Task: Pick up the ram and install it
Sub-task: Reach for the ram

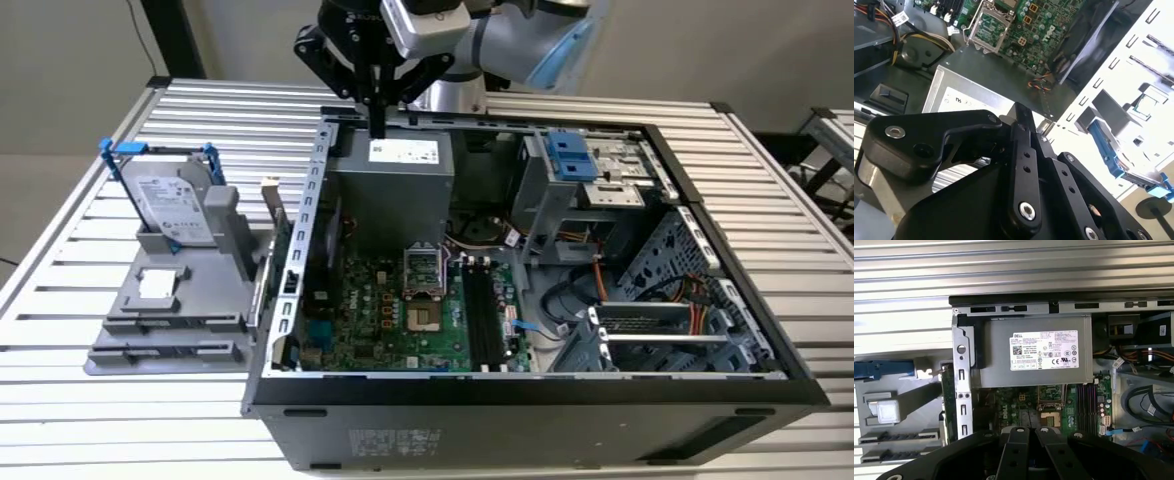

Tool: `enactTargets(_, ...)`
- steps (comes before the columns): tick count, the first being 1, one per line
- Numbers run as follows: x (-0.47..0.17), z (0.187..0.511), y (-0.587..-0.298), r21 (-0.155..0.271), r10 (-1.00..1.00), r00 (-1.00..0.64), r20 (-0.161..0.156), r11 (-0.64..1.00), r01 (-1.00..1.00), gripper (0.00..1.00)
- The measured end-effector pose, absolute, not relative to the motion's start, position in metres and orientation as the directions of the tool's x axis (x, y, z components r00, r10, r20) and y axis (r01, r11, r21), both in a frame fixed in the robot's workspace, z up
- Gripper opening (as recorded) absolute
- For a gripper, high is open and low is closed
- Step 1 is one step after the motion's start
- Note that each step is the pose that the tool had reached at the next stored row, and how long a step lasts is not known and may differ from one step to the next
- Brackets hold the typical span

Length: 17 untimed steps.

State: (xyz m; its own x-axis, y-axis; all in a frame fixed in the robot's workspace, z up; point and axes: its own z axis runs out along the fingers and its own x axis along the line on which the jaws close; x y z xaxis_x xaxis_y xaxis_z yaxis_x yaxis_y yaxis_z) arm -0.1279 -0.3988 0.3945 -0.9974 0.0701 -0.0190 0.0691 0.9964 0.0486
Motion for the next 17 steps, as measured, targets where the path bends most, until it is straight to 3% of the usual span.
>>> enactTargets(17,-0.149,0.394,-0.399,0.049,0.062,-0.998,-0.019,0.997,0.061,0.0)
